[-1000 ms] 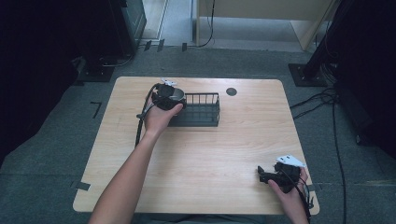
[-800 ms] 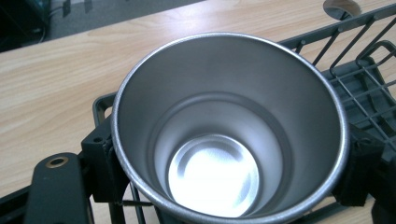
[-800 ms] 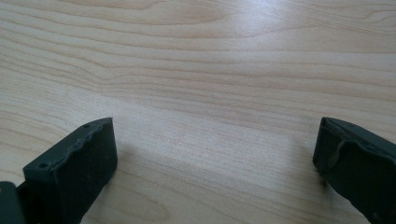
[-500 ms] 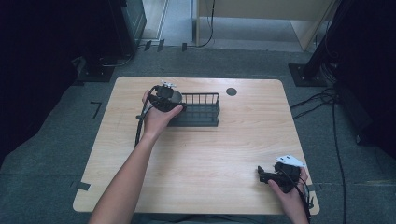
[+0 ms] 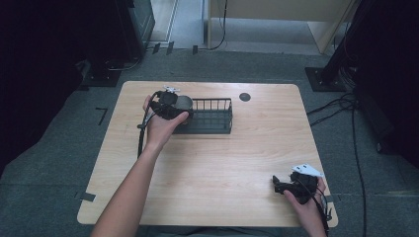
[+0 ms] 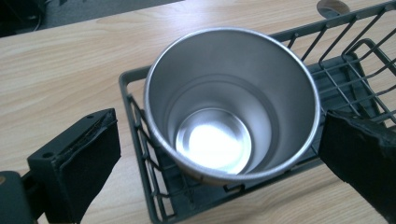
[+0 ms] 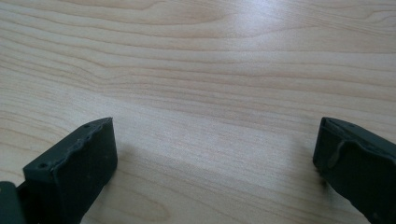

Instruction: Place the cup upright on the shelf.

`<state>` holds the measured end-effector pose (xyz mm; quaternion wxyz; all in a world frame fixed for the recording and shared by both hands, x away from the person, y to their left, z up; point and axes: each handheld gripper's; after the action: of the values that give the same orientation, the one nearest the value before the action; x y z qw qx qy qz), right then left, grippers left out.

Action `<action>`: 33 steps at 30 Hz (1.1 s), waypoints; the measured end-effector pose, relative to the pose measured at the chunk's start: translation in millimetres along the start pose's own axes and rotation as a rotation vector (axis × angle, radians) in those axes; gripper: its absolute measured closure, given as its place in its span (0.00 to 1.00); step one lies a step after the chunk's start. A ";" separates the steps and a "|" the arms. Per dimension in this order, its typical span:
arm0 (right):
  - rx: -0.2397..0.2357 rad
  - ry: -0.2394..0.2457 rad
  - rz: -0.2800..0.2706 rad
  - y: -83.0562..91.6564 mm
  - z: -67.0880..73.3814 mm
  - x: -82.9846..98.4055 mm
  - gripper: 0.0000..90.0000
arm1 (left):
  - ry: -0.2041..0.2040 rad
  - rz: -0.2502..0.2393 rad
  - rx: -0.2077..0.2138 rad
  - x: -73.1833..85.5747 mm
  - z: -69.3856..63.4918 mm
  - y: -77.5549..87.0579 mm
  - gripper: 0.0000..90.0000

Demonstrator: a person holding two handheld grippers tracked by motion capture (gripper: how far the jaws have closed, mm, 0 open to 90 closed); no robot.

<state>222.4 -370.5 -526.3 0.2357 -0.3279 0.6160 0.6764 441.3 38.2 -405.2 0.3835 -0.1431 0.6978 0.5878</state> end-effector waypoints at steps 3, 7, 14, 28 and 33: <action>0.000 0.000 0.000 0.0 0.0 0.0 0.00 | 0.007 0.001 -0.001 4.1 1.8 1.0 0.00; 0.000 0.000 0.000 0.0 0.0 0.0 0.00 | 0.011 0.005 0.000 14.5 6.6 3.4 0.00; 0.000 0.000 0.000 0.0 0.0 0.0 0.00 | 0.010 -0.012 -0.005 24.2 8.1 10.4 0.00; 0.000 -0.001 0.000 0.0 0.1 0.0 0.00 | 0.009 -0.011 -0.017 43.1 12.8 24.8 0.00; 0.000 0.000 0.000 -0.1 0.0 0.0 0.00 | 0.009 -0.005 -0.028 52.5 14.5 27.1 0.00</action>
<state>222.4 -370.5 -526.3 0.2360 -0.3279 0.6158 0.6764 394.1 72.1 -423.1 0.3800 -0.1530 0.6906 0.5961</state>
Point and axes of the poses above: each handheld gripper's, and its own axes: y roughly backward along the jaws, x roughly out of its underside, z roughly to its left, and after that the axes turned 2 degrees about -z, right-handed
